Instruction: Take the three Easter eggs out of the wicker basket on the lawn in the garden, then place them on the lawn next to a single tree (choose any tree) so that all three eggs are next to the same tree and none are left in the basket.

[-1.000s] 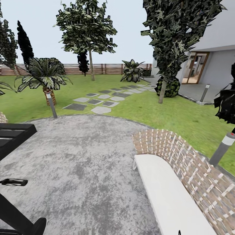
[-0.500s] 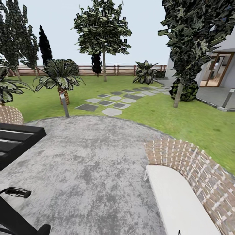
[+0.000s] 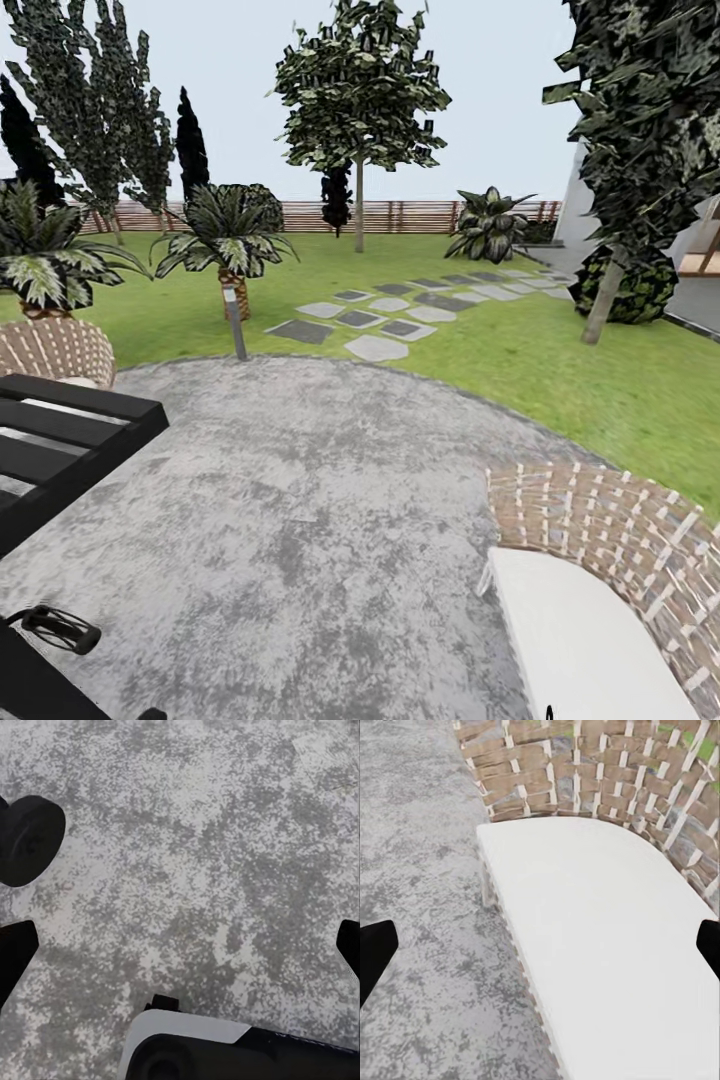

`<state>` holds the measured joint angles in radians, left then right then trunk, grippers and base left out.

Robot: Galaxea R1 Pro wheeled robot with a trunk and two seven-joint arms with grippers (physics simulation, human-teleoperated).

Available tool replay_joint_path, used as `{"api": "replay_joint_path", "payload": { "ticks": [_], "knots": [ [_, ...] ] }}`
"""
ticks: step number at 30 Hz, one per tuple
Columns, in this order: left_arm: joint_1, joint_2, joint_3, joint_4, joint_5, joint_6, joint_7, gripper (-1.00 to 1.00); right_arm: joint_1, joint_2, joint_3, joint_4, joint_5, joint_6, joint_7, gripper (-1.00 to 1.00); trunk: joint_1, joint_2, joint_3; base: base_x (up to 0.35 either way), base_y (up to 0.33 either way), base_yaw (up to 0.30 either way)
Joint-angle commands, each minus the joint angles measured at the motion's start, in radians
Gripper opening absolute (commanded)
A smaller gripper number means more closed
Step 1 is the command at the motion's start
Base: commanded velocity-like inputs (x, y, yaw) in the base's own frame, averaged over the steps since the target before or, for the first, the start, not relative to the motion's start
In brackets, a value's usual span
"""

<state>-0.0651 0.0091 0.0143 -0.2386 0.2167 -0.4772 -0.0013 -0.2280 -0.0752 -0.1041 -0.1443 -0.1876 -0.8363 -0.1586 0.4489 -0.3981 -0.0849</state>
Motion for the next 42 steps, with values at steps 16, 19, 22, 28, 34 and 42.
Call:
{"api": "replay_joint_path", "payload": {
  "ticks": [16,19,22,28,34,42],
  "knots": [
    [-0.002,-0.001,0.0,0.001,0.001,-0.003,0.0,1.0,-0.001,0.0,-0.002,0.0,-0.003,-0.004,0.001,1.0,0.001,-0.002,-0.002,0.333,0.0,0.113],
    [-0.001,-0.001,0.0,0.001,0.001,-0.003,0.0,1.0,-0.001,0.0,-0.003,0.0,-0.003,-0.004,0.001,1.0,0.001,-0.002,-0.002,0.333,0.0,0.001],
    [-0.001,0.0,0.0,0.001,0.001,-0.003,0.0,1.0,-0.001,0.0,-0.002,0.0,-0.003,-0.004,0.001,1.0,0.001,-0.002,-0.002,0.333,-0.003,0.0],
    [-0.001,0.0,0.0,0.001,0.001,-0.003,0.0,1.0,-0.001,0.0,-0.002,0.0,-0.003,-0.004,0.001,1.0,0.001,-0.002,-0.002,0.333,-0.019,0.0],
    [-0.002,0.0,0.0,0.001,0.001,-0.003,0.0,1.0,-0.001,-0.001,-0.002,0.0,-0.003,-0.004,0.001,1.0,0.001,-0.002,-0.002,0.333,-0.004,0.0],
    [-0.002,0.0,0.0,0.001,0.001,-0.003,0.0,1.0,-0.001,-0.001,-0.002,0.0,-0.003,-0.003,0.001,1.0,0.001,-0.002,-0.002,0.333,0.0,0.0]
  ]
}}
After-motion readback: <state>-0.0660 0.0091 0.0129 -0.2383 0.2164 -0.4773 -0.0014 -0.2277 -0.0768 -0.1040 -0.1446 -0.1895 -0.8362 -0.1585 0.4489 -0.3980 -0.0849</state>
